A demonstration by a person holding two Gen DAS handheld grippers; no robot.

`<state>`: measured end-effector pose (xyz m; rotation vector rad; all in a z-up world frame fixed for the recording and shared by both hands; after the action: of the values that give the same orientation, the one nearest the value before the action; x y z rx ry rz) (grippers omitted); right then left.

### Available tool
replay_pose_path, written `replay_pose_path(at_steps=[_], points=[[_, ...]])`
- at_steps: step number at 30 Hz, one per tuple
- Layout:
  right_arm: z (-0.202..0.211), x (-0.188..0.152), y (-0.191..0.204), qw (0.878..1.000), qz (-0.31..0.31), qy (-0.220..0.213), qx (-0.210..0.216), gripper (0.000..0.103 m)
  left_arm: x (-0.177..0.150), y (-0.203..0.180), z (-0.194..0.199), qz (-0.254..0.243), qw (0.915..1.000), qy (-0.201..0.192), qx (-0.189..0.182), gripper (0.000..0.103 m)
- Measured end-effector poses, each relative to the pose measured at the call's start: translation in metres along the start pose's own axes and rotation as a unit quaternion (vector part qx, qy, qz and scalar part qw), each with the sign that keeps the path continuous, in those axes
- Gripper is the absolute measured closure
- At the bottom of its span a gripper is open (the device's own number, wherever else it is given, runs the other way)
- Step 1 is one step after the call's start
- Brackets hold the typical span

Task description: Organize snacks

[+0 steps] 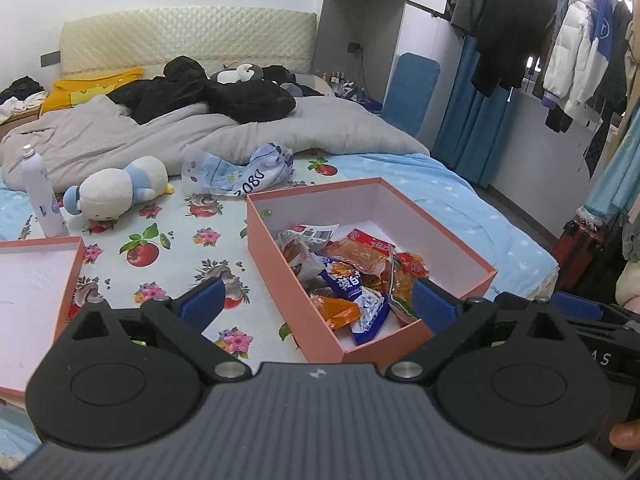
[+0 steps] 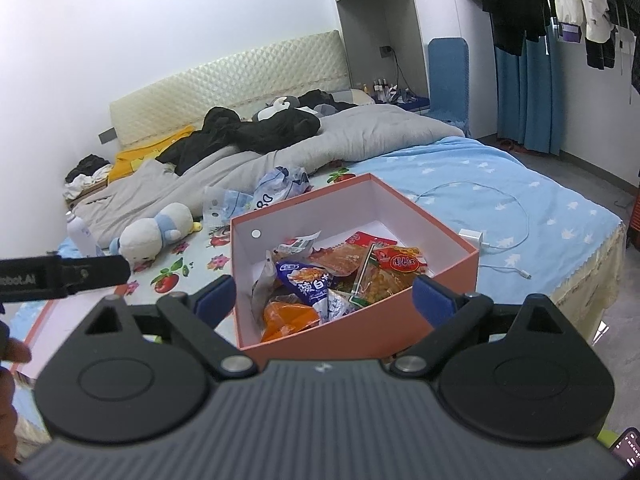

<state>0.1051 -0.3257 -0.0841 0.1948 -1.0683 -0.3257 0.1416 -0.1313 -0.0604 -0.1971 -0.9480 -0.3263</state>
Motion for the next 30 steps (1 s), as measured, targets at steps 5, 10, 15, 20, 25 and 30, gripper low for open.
replay_pose_path(at_steps=[5, 10, 15, 20, 25, 30], points=[[0.0008, 0.0002, 0.0001, 1.000, 0.001, 0.000, 0.000, 0.007, -0.0014, -0.0022, -0.0004, 0.001, 1.0000, 0.004, -0.001, 0.002], [0.0011, -0.0002, 0.0006, 1.000, 0.001, 0.000, 0.000, 0.007, -0.0023, -0.0030, -0.0002, -0.001, 1.0000, 0.002, -0.002, 0.002], [0.0011, 0.0000, 0.0001, 1.000, 0.003, 0.000, 0.000, 0.007, -0.0027, -0.0018, 0.0003, 0.000, 1.0000, 0.000, -0.001, 0.002], [0.0014, 0.0006, 0.0009, 1.000, 0.004, -0.004, 0.001, 0.007, -0.0026, -0.0025, 0.0006, -0.001, 1.0000, 0.000, -0.001, 0.002], [0.0030, 0.0018, -0.0005, 1.000, 0.003, -0.010, 0.000, 0.007, -0.0014, -0.0046, 0.0040, -0.003, 1.0000, -0.005, -0.007, 0.002], [0.0032, 0.0007, 0.0007, 1.000, 0.004, -0.007, 0.001, 0.007, -0.0014, -0.0053, 0.0048, -0.005, 1.0000, -0.005, -0.007, 0.002]])
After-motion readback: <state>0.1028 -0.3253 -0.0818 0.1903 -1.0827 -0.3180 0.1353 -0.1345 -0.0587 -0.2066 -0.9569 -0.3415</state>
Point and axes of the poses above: each gripper's, at about its wrist camera, not at the fingertips, and z roughly against the way its jaws point, y to its left, x to its top, the point moved 9 cm from there along -z, roughly the way its jaws point, and after that the axes turned 8 degrees about -z, right-handed, at the moved point
